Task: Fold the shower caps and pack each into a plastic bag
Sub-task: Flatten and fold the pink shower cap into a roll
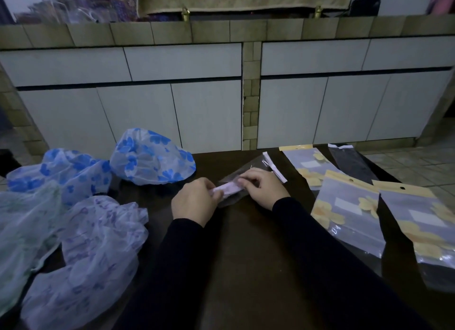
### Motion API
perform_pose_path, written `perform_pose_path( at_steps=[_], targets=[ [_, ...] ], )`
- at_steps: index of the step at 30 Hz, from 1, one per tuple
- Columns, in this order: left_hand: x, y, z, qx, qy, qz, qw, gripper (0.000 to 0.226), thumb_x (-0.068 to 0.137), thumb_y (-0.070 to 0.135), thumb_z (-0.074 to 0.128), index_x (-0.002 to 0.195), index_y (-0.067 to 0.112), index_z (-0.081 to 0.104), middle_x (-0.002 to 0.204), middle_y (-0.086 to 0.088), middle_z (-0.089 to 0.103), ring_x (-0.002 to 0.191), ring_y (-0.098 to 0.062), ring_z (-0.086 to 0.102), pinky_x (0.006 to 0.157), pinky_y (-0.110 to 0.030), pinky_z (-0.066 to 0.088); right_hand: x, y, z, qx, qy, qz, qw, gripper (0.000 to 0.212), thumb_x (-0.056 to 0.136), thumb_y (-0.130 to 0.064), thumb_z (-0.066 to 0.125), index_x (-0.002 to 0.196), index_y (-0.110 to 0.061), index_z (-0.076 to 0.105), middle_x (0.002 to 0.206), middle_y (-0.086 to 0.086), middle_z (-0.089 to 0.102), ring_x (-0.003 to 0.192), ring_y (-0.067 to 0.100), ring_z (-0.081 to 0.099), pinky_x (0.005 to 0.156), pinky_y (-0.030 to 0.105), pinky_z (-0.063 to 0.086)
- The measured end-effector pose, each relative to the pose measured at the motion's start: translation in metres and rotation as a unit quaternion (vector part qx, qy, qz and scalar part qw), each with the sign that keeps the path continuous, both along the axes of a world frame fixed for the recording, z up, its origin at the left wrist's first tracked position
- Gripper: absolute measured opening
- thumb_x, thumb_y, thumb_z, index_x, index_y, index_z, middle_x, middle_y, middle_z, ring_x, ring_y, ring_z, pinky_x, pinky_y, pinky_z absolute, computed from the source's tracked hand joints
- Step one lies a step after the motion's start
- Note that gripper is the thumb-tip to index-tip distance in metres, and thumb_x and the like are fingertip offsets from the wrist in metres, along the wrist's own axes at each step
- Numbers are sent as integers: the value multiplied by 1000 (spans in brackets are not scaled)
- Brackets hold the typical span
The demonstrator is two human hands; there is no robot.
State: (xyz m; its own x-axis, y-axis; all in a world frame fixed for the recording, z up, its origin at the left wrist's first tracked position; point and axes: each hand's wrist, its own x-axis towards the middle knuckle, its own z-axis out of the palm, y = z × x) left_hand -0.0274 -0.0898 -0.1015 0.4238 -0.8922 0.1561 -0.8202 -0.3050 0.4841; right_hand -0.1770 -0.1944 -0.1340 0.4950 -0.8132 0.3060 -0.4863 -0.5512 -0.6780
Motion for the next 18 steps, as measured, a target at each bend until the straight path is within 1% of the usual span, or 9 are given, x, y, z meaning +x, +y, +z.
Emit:
perform_pose_path(
  at_steps=[2, 4, 5, 7, 9, 10, 13, 15, 18],
  targets=[
    [0, 0, 2, -5, -26, 10, 1000, 24, 90, 42, 56, 107, 27, 65, 84, 11, 55, 75, -6, 49, 64, -24, 37, 0, -1, -2, -26, 6, -13, 1000, 23, 95, -30, 55, 110, -19, 69, 100, -12, 60, 96, 7, 54, 92, 32, 46],
    [-1, 0, 2, -12, -37, 7, 999, 24, 91, 43, 56, 108, 29, 64, 84, 11, 55, 75, -5, 48, 62, -23, 36, 0, -3, -5, -35, 11, -7, 999, 21, 94, -33, 57, 105, -22, 70, 100, -14, 58, 100, 9, 50, 95, 37, 43],
    [-2, 0, 2, -13, -38, 3, 999, 24, 91, 44, 57, 109, 29, 64, 85, 11, 55, 75, -5, 49, 61, -22, 36, -1, -4, -7, -28, 14, -3, 1000, 20, 93, -35, 57, 105, -25, 70, 104, -13, 56, 104, 9, 47, 97, 37, 42],
    [-1, 0, 1, -14, -23, -6, 1000, 26, 91, 44, 58, 111, 29, 64, 89, 10, 59, 77, -5, 51, 63, -22, 39, -2, -3, -5, 14, 11, 22, 1000, 22, 94, -36, 54, 111, -30, 67, 115, -10, 52, 111, 7, 42, 97, 29, 39],
    [2, 0, -1, -22, 29, -22, 999, 28, 89, 43, 62, 111, 27, 66, 99, 8, 65, 82, -5, 56, 71, -24, 47, -3, 1, -2, 60, -4, 58, 996, 30, 100, -31, 43, 124, -29, 61, 125, -8, 50, 115, 4, 42, 95, 19, 36],
    [2, -1, -2, -32, 60, -34, 997, 28, 87, 42, 64, 110, 25, 67, 102, 6, 67, 86, -5, 59, 76, -25, 49, -2, 3, 0, 65, -8, 67, 996, 32, 102, -27, 40, 129, -27, 58, 129, -7, 51, 116, 3, 42, 96, 18, 35],
    [-4, -2, -6, -50, 129, -61, 989, 29, 87, 37, 66, 111, 21, 68, 107, 4, 68, 93, -5, 60, 83, -25, 49, -2, 4, -1, 47, 22, 68, 996, 35, 99, -18, 47, 131, -29, 55, 136, -8, 49, 121, 5, 42, 104, 26, 37],
    [-6, -4, -9, -47, 158, -72, 984, 33, 88, 35, 65, 118, 20, 65, 113, 3, 66, 96, -4, 58, 81, -21, 45, -2, 0, -5, 51, 58, 49, 996, 38, 96, -21, 53, 130, -37, 55, 136, -9, 46, 124, 9, 41, 107, 33, 37],
    [1, -1, -6, -57, 219, -73, 971, 42, 86, 32, 68, 125, 20, 60, 117, 4, 62, 101, -7, 57, 79, -18, 44, -3, -5, -8, 36, 61, -15, 997, 37, 96, -24, 53, 131, -37, 54, 136, -8, 47, 127, 13, 39, 109, 39, 35]
  ],
)
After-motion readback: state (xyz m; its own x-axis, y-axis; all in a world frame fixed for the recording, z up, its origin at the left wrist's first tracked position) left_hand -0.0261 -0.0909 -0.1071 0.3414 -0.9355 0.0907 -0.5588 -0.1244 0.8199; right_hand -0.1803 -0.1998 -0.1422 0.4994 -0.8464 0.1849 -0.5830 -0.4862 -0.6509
